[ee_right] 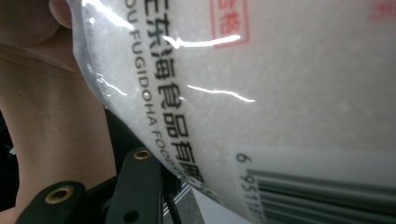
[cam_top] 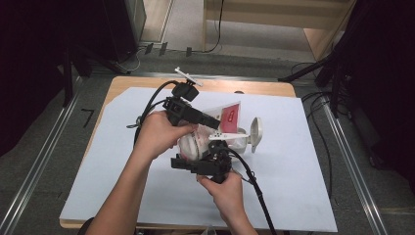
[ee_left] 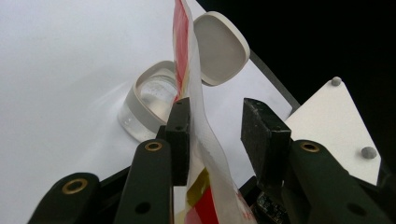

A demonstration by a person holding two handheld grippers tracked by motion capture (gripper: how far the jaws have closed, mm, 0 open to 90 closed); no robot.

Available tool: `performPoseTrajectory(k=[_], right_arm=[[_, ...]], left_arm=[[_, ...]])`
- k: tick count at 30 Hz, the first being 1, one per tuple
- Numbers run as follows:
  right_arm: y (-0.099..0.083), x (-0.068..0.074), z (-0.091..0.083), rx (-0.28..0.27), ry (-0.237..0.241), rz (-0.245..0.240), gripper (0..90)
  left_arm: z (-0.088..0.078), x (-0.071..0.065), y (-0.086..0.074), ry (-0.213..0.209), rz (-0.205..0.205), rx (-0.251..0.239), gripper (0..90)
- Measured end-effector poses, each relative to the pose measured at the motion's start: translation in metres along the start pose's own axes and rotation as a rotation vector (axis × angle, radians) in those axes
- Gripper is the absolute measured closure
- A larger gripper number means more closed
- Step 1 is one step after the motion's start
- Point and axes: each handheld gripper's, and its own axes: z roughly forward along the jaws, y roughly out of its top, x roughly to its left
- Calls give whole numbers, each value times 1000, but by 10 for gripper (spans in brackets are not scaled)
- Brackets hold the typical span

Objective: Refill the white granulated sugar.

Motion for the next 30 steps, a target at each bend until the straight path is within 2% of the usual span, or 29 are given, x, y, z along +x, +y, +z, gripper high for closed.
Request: performPoseTrajectory(k=[16, 22, 28, 30], right_arm=[[-1, 0, 0, -1, -2, -5, 610], [2, -1, 2, -5, 4, -14, 614], [5, -4, 4, 3, 10, -23, 615], [6, -5, 5, 3, 12, -21, 615]], left_arm=[[1, -2, 0, 7, 13, -7, 655], [-2, -4, 0, 37, 39, -20, 656], [-3, -3, 0, 50, 27, -35, 657], [-4, -3, 0, 56, 35, -35, 657]])
